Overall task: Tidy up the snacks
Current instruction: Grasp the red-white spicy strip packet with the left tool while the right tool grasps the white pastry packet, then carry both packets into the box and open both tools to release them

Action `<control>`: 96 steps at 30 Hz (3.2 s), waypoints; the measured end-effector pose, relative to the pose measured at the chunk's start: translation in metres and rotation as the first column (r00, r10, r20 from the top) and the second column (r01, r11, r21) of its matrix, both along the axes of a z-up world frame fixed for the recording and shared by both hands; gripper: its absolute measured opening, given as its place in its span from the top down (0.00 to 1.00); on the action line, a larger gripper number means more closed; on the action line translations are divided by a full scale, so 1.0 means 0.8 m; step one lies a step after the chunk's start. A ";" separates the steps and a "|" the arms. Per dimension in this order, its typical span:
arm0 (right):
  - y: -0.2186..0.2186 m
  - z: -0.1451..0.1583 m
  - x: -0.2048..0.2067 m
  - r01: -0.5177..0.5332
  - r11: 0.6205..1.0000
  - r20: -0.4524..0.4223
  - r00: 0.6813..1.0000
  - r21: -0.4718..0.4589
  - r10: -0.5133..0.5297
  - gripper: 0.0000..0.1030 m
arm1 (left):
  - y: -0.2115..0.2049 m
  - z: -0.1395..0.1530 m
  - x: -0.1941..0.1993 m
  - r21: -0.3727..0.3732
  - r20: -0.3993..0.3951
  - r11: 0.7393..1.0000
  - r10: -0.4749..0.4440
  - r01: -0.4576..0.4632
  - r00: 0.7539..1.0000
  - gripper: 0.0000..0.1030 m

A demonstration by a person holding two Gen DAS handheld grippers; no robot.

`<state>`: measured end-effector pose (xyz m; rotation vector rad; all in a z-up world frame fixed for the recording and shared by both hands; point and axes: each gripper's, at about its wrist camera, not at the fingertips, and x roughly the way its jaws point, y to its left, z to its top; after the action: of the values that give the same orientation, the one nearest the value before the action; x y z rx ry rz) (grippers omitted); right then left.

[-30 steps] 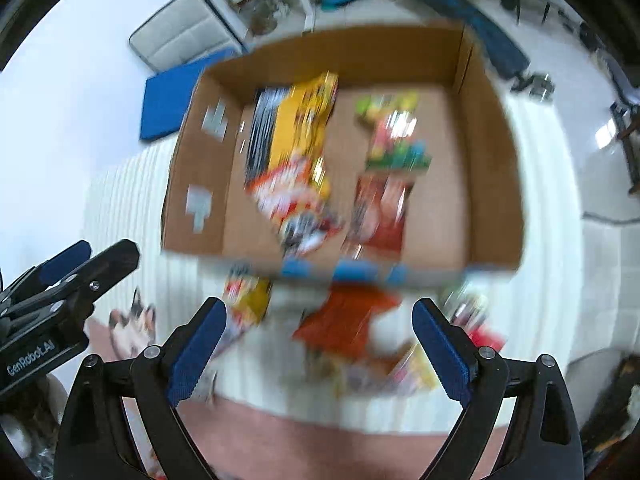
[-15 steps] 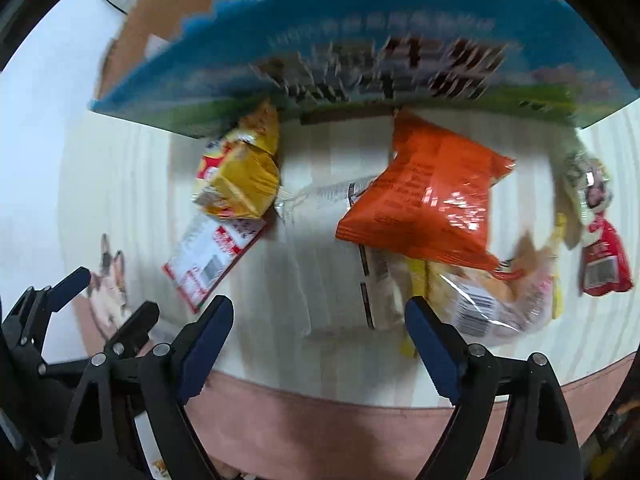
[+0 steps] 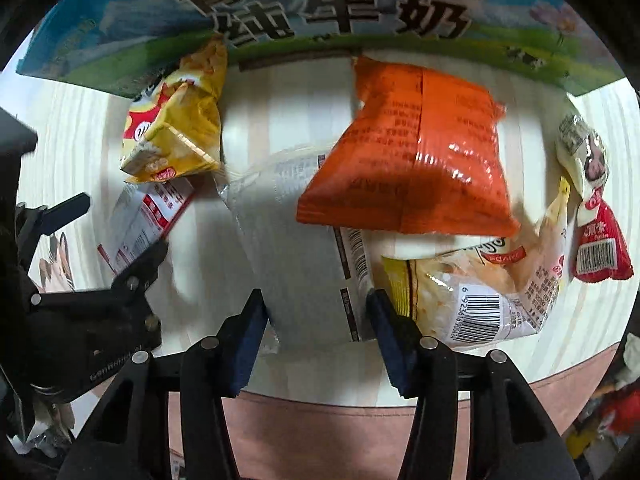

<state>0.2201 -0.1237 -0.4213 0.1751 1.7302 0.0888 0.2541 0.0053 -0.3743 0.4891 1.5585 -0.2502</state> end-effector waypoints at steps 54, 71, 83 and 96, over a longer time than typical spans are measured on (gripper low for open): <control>-0.058 0.099 -0.041 0.088 0.973 0.092 0.990 0.213 -0.110 0.45 | -0.040 0.151 -0.039 -0.311 -0.091 0.844 0.432 -0.438 0.897 0.58; -0.124 0.263 0.066 0.115 0.956 0.339 0.918 0.269 -0.205 0.45 | -0.042 0.274 0.099 -0.461 -0.036 0.790 0.438 -0.404 0.898 0.58; -0.183 0.230 0.190 0.173 0.979 0.283 0.939 0.110 -0.198 0.45 | -0.052 0.213 0.226 -0.317 -0.084 0.821 0.475 -0.475 0.876 0.58; -0.188 0.150 0.228 0.169 0.986 0.185 0.969 -0.006 -0.165 0.44 | -0.044 0.118 0.234 -0.166 -0.201 0.829 0.502 -0.534 0.842 0.56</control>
<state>0.4028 -0.2742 -0.3011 0.2878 1.5256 -0.0370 0.4414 -0.0297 -0.2801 -0.1420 1.7246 -0.0307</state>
